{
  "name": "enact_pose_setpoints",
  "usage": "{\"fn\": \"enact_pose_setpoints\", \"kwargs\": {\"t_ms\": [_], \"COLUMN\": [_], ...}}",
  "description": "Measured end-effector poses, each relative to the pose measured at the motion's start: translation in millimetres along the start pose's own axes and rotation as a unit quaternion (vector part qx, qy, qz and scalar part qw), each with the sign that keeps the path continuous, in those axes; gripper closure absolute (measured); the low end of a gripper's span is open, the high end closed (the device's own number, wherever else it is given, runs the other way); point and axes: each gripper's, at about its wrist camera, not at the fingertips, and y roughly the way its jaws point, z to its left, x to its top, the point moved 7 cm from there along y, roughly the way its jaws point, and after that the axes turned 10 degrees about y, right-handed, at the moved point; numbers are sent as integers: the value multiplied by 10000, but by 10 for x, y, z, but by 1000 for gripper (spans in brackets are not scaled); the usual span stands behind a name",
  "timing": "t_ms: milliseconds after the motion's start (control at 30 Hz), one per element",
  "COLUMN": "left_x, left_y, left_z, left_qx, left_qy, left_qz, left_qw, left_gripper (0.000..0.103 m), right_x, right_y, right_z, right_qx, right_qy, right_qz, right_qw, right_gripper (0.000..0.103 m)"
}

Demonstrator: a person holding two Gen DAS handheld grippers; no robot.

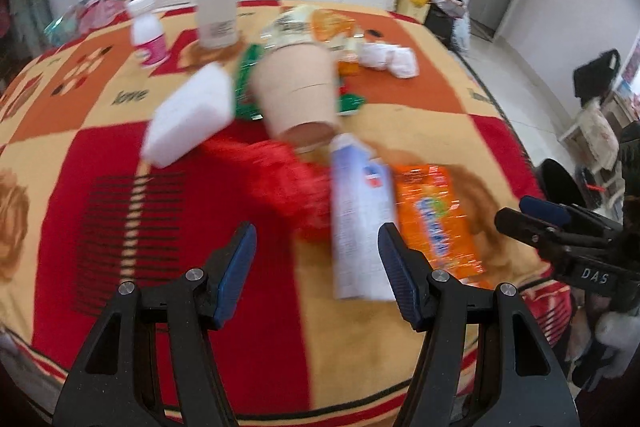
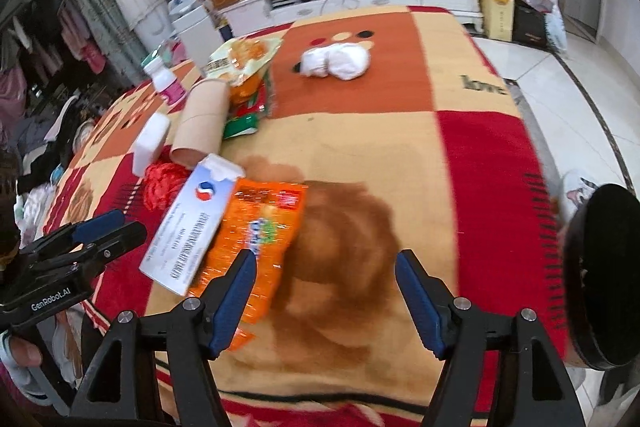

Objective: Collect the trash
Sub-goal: 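Move both tools back over the table toward the remaining trash, then grasp the white-and-blue Levamlodipine box with the left tool while the right tool grasps the orange snack packet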

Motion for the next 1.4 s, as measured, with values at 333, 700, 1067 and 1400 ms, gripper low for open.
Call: {"fn": "enact_pose_setpoints", "kwargs": {"t_ms": [333, 700, 1067, 1400], "left_x": [-129, -58, 15, 53], "left_y": [-78, 0, 435, 661], "left_z": [313, 47, -398, -421], "left_qx": [16, -370, -291, 64], "left_qy": [-390, -255, 268, 817], "left_qz": [1, 46, 395, 524], "left_qw": [9992, 9990, 9984, 9953], "left_gripper": [41, 41, 41, 41], "right_x": [-47, -118, -51, -21], "right_y": [505, 539, 328, 366], "right_z": [466, 263, -174, -127], "right_qx": [60, -791, -751, -571], "right_qy": [-119, -702, -317, -770], "right_qz": [440, 402, 317, 444], "right_qw": [9989, 9936, 9962, 9944], "right_gripper": [25, 25, 24, 24]}}
